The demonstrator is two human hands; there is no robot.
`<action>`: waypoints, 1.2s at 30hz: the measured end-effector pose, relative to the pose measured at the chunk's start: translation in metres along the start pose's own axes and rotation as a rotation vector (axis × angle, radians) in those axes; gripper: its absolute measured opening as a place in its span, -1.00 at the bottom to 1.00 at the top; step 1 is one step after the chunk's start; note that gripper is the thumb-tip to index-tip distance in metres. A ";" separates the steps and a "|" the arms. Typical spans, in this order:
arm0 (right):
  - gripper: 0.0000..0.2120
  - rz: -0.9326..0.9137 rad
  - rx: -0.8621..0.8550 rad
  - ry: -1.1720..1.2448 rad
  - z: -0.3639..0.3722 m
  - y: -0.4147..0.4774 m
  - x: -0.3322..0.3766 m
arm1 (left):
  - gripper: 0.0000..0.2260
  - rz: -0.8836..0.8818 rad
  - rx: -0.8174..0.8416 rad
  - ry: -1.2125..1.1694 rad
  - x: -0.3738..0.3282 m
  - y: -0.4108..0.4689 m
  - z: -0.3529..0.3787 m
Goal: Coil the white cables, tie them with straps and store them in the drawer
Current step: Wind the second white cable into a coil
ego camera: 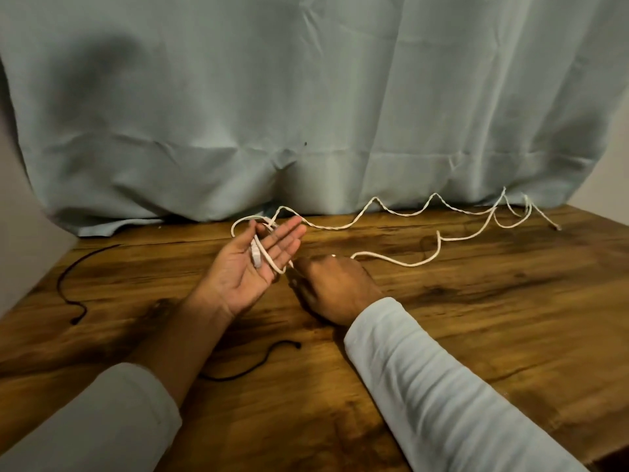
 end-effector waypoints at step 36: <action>-0.38 0.322 -0.163 -0.038 -0.005 0.002 -0.026 | -0.69 -0.318 0.157 0.248 0.006 0.005 -0.011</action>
Point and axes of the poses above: each hand's wrist, its own y-axis towards the middle knuckle, its own z-axis out of the palm, x = y × z, the point moved 1 cm from there along y, towards the middle knuckle, and after that the axes turned 11 degrees about -y, right-handed, at the moved point
